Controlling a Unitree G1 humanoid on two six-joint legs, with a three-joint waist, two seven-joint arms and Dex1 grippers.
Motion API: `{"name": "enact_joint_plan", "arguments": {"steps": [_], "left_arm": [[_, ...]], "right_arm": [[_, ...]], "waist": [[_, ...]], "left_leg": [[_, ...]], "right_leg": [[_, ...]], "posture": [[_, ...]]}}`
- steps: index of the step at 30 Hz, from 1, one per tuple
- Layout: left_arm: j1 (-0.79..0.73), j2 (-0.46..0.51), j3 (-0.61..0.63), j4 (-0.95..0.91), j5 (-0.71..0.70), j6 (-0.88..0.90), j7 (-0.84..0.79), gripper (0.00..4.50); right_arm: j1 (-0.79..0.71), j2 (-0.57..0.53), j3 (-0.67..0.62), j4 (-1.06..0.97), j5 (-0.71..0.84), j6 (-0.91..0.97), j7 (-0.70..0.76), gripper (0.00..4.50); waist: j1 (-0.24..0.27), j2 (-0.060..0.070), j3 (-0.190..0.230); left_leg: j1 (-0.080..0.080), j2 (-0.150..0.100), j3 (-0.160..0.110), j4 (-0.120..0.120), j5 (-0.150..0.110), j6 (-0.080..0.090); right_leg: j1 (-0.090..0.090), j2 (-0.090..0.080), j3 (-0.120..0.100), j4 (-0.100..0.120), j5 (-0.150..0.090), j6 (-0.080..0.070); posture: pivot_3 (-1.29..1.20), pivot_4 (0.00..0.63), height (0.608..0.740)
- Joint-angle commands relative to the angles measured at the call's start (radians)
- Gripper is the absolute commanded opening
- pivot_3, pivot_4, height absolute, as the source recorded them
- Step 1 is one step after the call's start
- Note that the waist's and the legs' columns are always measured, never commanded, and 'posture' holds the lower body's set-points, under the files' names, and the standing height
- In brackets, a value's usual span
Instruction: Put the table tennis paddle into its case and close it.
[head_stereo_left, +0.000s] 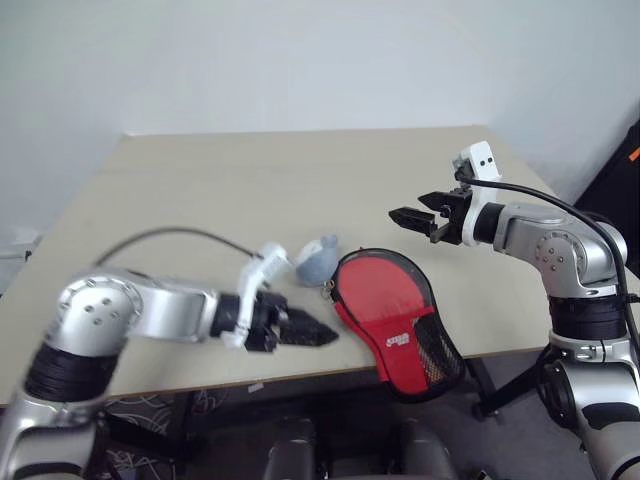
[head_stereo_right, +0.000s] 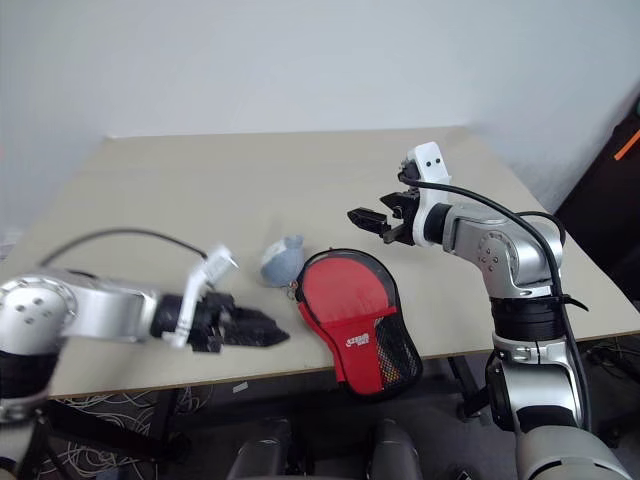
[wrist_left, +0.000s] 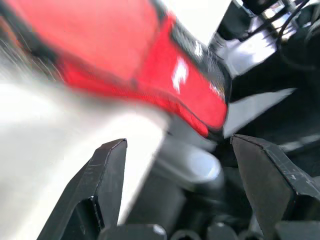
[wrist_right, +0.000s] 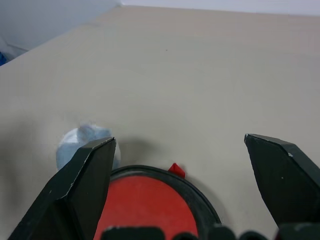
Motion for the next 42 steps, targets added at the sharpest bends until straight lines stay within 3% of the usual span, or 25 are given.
{"name": "enact_joint_plan", "arguments": {"steps": [1, 4, 10, 21, 26, 34, 42], "left_arm": [[-0.086, 0.008, 0.012, 0.097, 0.226, -0.181, -0.211, 3.49], [-0.173, -0.027, -0.014, 0.253, 0.413, -0.323, -0.303, 3.49], [-0.277, -0.127, 0.002, 0.538, 0.652, -0.528, -0.399, 3.49], [-0.246, -0.267, 0.090, 0.696, 0.786, -0.614, -0.438, 3.49], [-0.190, -0.307, 0.127, 0.697, 0.799, -0.609, -0.450, 3.54], [-0.115, -0.341, 0.143, 0.712, 0.843, -0.607, -0.457, 3.54], [-0.090, -0.373, 0.168, 0.761, 0.869, -0.610, -0.465, 3.54]], "right_arm": [[0.000, 0.008, -0.041, -0.050, 0.012, -0.002, -0.022, 4.50], [0.013, 0.022, -0.046, -0.063, 0.017, 0.004, -0.042, 4.50], [0.050, 0.061, -0.059, -0.114, 0.023, 0.021, -0.094, 4.50], [0.100, 0.121, 0.001, -0.164, 0.016, 0.037, -0.136, 4.50], [0.111, 0.170, 0.045, -0.152, -0.014, 0.012, -0.163, 3.25], [0.126, 0.231, 0.092, -0.115, -0.051, -0.028, -0.178, 0.45], [0.155, 0.271, 0.147, -0.029, -0.104, -0.103, -0.167, 0.45]], "waist": [[-0.001, -0.002, -0.001], [-0.007, -0.002, 0.000], [-0.029, -0.002, 0.000], [-0.030, -0.003, 0.000], [-0.031, -0.003, 0.000], [-0.030, -0.004, 0.000], [-0.031, -0.005, 0.000]], "left_leg": [[-0.003, -0.001, 0.003, -0.001, 0.001, -0.002], [-0.003, -0.002, 0.007, -0.003, 0.006, -0.012], [-0.008, 0.004, -0.011, 0.008, 0.003, -0.015], [-0.007, 0.003, -0.015, 0.010, 0.005, -0.003], [-0.007, 0.004, -0.015, 0.011, 0.006, -0.001], [-0.007, 0.004, -0.016, 0.012, 0.005, -0.001], [-0.008, 0.004, -0.017, 0.013, 0.005, -0.001]], "right_leg": [[-0.008, -0.001, 0.004, 0.005, 0.000, 0.000], [-0.020, -0.004, 0.011, 0.001, -0.003, -0.006], [-0.011, 0.003, -0.006, 0.001, -0.007, -0.010], [-0.005, 0.005, -0.009, 0.000, -0.007, -0.007], [-0.005, 0.005, -0.009, 0.001, -0.007, -0.007], [-0.004, 0.005, -0.011, 0.002, -0.007, -0.007], [-0.003, 0.005, -0.012, 0.002, -0.007, -0.007]], "posture": [[0.00, 0.000, 0.654], [0.00, 0.000, 0.654], [0.00, 0.000, 0.654], [0.00, 0.000, 0.654], [0.00, 0.000, 0.654], [0.00, 0.000, 0.654], [0.00, 0.000, 0.654]]}}
